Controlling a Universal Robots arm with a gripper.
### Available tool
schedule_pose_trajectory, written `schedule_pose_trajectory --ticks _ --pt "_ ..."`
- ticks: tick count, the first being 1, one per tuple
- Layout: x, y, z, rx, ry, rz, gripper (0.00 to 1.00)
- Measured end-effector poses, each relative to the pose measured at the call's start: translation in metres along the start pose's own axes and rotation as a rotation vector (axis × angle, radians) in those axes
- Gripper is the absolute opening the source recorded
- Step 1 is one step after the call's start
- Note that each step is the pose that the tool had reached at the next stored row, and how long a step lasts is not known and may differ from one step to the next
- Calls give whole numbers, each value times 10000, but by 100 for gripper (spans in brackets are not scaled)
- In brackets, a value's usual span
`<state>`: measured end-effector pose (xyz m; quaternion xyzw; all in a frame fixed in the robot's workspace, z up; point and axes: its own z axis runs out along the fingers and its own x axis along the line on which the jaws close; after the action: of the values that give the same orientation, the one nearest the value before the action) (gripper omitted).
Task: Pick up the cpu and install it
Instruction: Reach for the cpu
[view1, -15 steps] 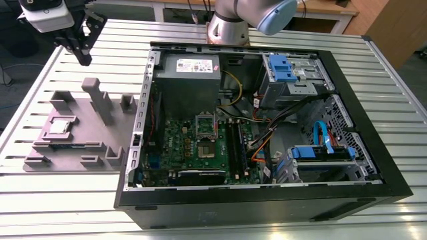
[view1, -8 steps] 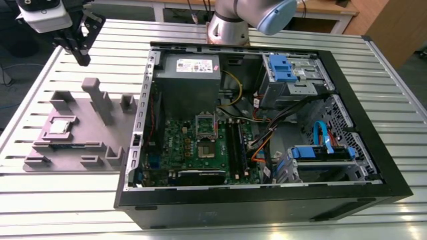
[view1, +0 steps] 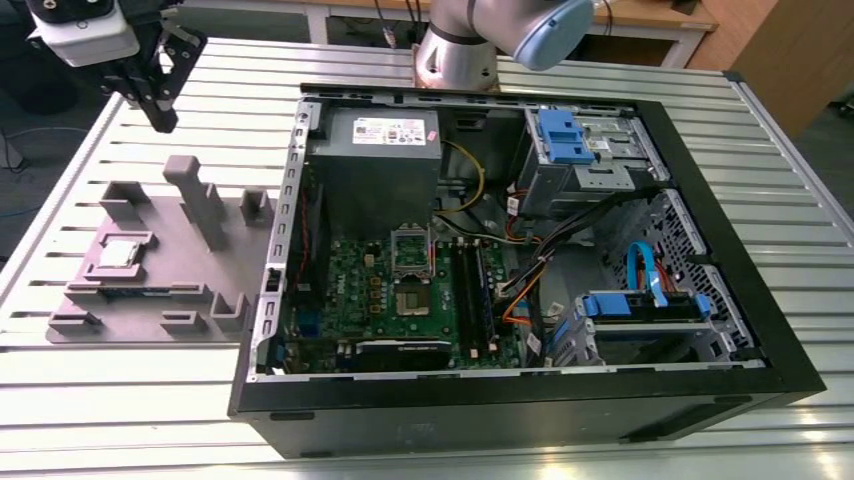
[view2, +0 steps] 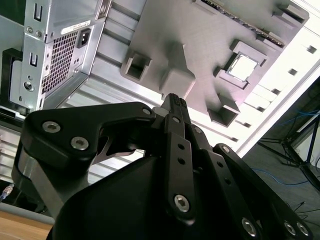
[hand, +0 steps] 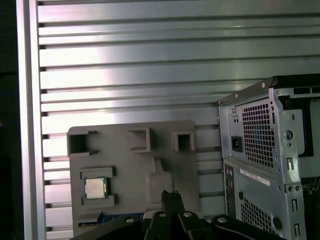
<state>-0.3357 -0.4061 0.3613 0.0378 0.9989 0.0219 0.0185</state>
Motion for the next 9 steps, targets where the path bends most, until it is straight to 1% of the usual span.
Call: schedule_pose_trajectory --ticks 9 --pt "61 -5 9 0 0 0 11"
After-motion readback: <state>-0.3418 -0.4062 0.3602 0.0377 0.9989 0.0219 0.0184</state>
